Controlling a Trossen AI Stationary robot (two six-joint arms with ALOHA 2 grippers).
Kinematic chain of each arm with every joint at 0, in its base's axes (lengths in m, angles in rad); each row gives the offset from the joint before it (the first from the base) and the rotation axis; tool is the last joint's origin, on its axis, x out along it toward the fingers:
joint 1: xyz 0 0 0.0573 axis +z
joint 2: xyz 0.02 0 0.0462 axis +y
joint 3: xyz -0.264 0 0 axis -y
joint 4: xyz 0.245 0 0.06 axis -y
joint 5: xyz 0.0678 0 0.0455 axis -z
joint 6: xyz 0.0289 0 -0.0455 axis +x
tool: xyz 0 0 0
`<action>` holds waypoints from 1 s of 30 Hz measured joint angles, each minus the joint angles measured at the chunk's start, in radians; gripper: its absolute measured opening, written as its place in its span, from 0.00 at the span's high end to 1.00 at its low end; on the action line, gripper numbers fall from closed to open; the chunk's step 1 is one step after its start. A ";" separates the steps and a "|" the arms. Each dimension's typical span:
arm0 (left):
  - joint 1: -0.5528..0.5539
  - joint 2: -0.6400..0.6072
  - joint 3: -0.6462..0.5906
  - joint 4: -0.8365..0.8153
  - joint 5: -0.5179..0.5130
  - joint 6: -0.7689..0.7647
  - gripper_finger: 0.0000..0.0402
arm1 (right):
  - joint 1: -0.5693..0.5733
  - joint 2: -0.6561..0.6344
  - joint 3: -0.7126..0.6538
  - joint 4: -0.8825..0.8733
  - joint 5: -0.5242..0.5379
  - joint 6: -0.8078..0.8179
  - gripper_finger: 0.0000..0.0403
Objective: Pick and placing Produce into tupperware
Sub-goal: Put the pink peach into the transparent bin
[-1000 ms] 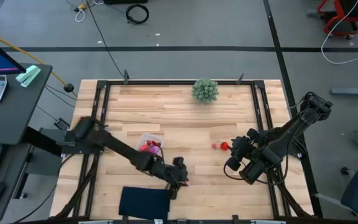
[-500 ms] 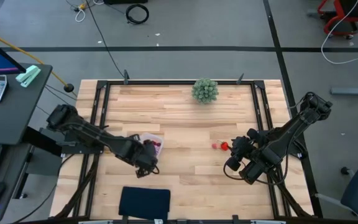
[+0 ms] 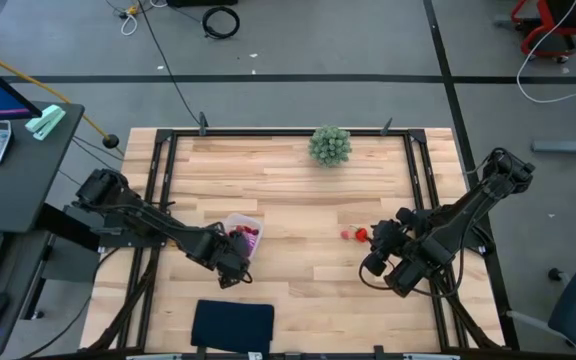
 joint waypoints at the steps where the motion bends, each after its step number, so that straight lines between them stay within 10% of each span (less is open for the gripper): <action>1: 0.000 -0.001 0.007 0.000 0.000 0.017 0.51 | -0.002 0.000 0.000 0.010 0.001 -0.020 0.59; 10: 0.064 -0.002 0.195 0.001 -0.001 0.204 0.47 | -0.128 0.000 -0.041 0.165 -0.011 -0.190 0.59; 22: 0.132 -0.003 0.282 0.034 -0.001 0.313 0.52 | -0.328 0.000 -0.346 0.802 -0.301 -0.621 0.56; 30: 0.140 -0.002 0.278 0.033 -0.001 0.312 0.52 | -0.398 0.019 -0.371 0.825 -0.393 -0.748 0.47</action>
